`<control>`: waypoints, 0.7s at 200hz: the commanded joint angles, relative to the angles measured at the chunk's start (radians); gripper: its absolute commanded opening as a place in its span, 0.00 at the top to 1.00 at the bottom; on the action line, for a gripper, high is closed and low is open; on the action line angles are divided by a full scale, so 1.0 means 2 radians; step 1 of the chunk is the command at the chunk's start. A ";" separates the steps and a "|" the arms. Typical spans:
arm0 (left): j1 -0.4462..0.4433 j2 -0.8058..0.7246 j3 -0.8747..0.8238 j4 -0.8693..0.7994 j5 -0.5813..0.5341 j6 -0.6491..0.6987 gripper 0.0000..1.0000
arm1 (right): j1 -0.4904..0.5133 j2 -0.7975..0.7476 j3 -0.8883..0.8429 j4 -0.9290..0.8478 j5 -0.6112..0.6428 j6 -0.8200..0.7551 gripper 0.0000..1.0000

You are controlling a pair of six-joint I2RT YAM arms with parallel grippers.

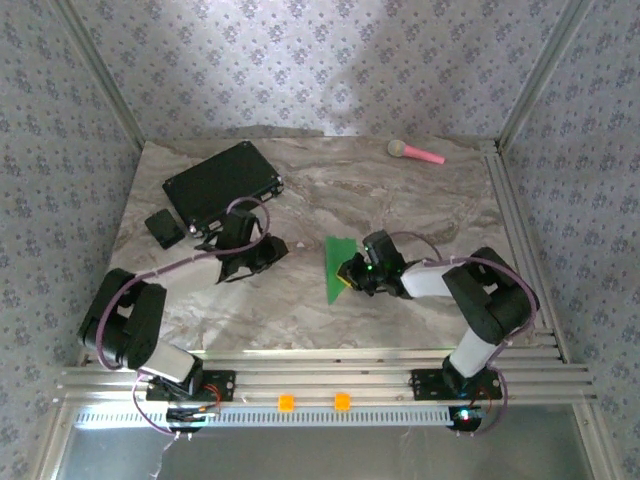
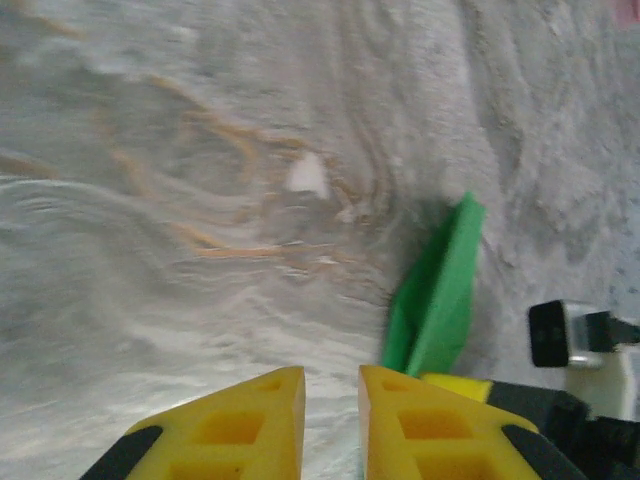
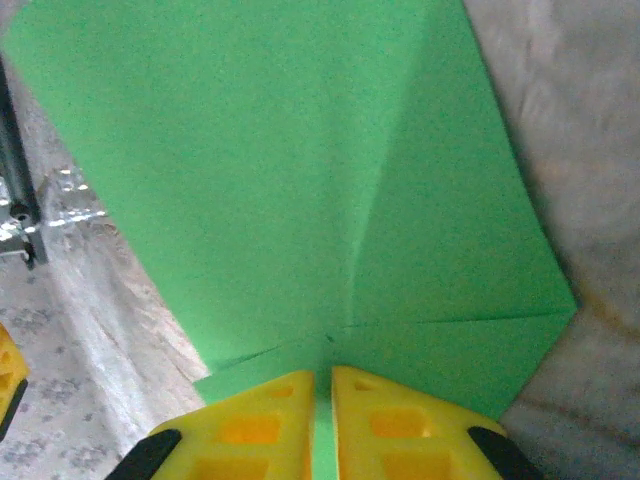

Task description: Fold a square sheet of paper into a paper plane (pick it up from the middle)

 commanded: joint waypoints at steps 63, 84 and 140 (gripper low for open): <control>-0.060 0.107 0.129 -0.014 0.090 0.069 0.90 | -0.038 -0.150 0.007 -0.158 0.093 -0.135 0.70; -0.070 0.147 0.158 -0.011 0.110 0.069 0.92 | -0.075 -0.149 -0.001 -0.154 0.051 -0.154 0.70; -0.075 0.224 0.191 -0.026 0.103 0.066 0.95 | -0.117 -0.117 -0.021 -0.099 -0.053 -0.166 0.66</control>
